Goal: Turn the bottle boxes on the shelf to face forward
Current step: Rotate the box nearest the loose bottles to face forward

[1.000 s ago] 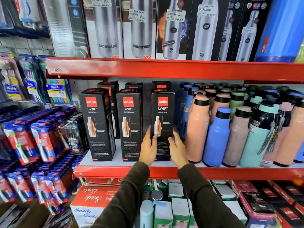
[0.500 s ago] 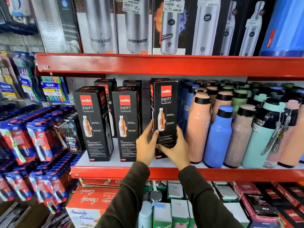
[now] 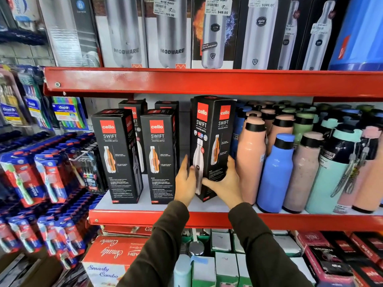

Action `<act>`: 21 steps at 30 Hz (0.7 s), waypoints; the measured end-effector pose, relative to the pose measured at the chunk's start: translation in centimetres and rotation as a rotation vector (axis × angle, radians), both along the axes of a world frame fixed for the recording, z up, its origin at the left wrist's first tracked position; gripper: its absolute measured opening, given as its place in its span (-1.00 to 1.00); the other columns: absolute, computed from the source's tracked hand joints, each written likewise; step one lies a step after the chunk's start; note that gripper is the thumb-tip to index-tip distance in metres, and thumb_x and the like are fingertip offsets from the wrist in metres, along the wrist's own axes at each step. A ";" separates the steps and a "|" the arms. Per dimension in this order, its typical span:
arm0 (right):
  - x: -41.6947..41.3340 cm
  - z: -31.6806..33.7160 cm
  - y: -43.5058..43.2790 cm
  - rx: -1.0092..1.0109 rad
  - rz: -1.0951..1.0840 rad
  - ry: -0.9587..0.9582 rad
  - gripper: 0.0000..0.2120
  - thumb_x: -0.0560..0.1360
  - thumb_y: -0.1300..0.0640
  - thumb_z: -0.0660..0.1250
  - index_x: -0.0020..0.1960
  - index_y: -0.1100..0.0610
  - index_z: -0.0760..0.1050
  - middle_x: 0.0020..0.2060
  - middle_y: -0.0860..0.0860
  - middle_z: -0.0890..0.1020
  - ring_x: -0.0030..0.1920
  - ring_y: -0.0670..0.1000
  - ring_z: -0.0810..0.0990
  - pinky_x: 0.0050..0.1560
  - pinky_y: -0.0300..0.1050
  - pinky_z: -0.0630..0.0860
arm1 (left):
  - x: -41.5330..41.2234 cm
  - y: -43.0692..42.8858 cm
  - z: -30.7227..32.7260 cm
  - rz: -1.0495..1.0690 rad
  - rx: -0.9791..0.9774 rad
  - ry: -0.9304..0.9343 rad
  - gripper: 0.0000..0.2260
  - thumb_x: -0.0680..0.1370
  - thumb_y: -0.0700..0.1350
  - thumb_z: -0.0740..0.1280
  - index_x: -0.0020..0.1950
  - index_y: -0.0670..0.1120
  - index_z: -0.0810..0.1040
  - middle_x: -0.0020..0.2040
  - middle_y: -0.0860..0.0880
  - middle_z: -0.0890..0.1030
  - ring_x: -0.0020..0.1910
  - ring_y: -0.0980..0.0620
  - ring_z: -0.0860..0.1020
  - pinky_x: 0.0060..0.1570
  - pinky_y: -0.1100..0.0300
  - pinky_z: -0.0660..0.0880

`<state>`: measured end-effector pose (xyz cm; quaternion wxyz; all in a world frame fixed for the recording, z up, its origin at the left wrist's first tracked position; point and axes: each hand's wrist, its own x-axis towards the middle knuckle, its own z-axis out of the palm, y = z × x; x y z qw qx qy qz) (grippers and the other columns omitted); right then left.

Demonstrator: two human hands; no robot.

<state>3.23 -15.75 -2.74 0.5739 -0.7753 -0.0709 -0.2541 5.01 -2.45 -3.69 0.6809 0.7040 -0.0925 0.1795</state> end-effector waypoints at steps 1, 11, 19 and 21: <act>0.1 0.0 -0.1 0.000 0.027 0.008 -0.08 0.18 0.05 0.62 0.42 -0.10 0.24 0.24 -0.15 0.54 0.24 -0.16 0.51 0.23 -0.21 0.45 | 0.2 0.2 -0.1 -0.020 -0.005 0.024 -0.57 0.68 -0.16 0.13 0.56 -0.08 0.23 0.52 -0.03 0.36 0.48 0.10 0.31 0.38 0.29 0.20; 0.5 -0.6 -0.8 -0.119 0.158 0.048 -0.18 0.45 0.17 0.42 0.46 -0.36 0.05 0.50 -0.14 0.26 0.51 -0.14 0.22 0.53 0.02 0.23 | 0.1 1.3 -1.8 -0.073 -0.090 0.001 -0.71 0.63 -0.19 0.27 0.35 -0.11 0.37 0.23 0.04 0.56 0.20 0.31 0.54 0.18 0.44 0.47; 1.1 -1.5 -0.6 -0.194 0.156 0.057 -0.12 0.51 0.37 0.28 0.40 -0.47 -0.01 0.41 -0.37 0.30 0.43 -0.30 0.28 0.50 -0.01 0.30 | 0.2 0.8 -2.9 0.018 0.013 -0.030 -0.73 0.60 -0.27 0.29 0.25 -0.05 0.36 0.18 0.13 0.54 0.23 0.32 0.52 0.11 0.57 0.41; 1.0 -1.7 -0.5 -0.199 0.144 0.077 -0.15 0.50 0.39 0.27 0.45 -0.35 -0.03 0.45 -0.16 0.33 0.45 -0.18 0.29 0.50 0.00 0.29 | 0.3 0.6 -3.4 0.023 0.038 -0.035 -0.72 0.59 -0.26 0.29 0.25 -0.04 0.35 0.23 0.04 0.53 0.26 0.21 0.51 0.19 0.50 0.42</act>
